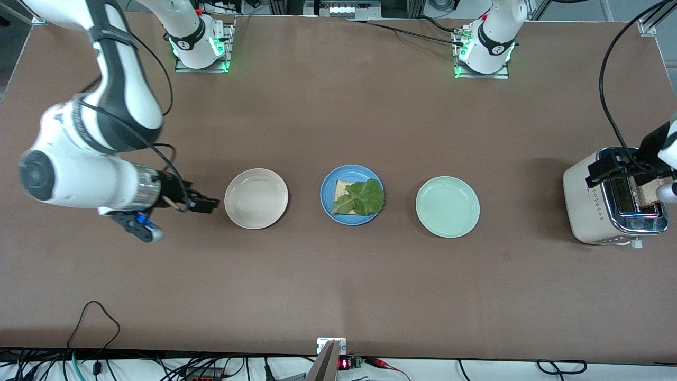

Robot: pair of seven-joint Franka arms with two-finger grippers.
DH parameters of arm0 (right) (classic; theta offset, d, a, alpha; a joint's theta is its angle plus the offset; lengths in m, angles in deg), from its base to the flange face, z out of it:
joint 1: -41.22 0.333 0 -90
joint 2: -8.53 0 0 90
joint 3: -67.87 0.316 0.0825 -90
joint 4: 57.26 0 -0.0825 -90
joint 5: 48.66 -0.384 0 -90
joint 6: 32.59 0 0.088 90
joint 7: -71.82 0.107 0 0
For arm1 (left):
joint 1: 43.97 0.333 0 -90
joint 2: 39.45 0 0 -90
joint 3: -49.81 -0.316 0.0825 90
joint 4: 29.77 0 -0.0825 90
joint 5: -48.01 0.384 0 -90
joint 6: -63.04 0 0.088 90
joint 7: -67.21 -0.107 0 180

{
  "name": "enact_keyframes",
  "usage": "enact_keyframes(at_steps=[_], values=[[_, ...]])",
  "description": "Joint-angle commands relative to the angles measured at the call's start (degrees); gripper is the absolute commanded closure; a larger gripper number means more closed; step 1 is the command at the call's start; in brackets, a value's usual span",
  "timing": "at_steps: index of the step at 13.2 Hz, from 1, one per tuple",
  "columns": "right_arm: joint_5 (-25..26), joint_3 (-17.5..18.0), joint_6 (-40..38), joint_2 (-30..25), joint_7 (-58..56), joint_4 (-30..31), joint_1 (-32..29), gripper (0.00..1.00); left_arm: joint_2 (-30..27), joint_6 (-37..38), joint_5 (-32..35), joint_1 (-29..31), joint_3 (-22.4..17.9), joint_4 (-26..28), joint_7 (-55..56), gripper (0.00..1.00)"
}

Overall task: Make sandwich in blue plate with both arms
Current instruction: 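Withdraw the right gripper from the blue plate toward the yellow bottle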

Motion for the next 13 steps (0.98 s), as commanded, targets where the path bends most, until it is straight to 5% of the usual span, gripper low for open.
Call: enact_keyframes(at_steps=[1,6,13], values=[[6.3,1.0,-4.0,-4.8,-10.7,2.2,-2.9,0.0,-5.8,-0.8,-1.2,-1.6,-2.2,6.6,0.1,0.0],[11.2,0.8,-9.3,-9.5,-23.9,2.6,-6.8,0.0,-11.1,-1.3,-1.2,-1.6,-1.9,13.9,0.0,0.0],[16.5,0.8,-10.5,-14.9,-30.3,3.6,-8.2,0.0,-10.3,-1.3,-1.2,-1.6,-2.0,14.1,0.0,0.0]])
